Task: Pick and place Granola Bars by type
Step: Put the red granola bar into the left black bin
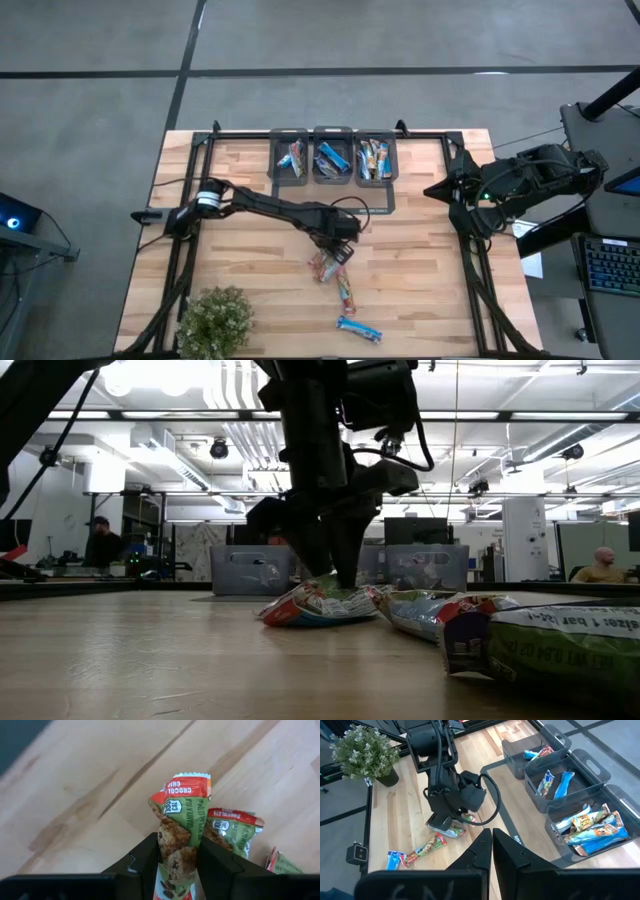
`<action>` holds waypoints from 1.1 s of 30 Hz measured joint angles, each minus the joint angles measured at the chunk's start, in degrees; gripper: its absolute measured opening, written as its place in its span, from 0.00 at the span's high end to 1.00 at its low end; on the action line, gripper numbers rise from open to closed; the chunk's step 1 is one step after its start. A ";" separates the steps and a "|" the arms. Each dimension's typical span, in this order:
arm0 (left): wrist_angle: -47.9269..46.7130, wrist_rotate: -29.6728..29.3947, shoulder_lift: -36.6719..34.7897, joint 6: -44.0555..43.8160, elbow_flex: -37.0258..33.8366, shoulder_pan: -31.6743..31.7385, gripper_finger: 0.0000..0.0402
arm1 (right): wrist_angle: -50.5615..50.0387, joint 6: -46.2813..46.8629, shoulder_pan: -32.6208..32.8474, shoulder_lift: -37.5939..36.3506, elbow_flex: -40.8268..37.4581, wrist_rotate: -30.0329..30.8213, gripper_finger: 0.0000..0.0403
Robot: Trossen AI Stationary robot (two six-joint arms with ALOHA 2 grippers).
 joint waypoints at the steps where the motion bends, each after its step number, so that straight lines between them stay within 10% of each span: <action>1: -0.19 -0.15 -0.16 0.07 0.00 0.07 0.74 | 0.00 0.00 0.00 0.00 0.00 0.00 0.98; 33: 6.29 -0.14 0.31 0.53 -1.44 0.84 0.80 | 0.02 -0.48 0.00 0.00 -0.02 -0.07 0.98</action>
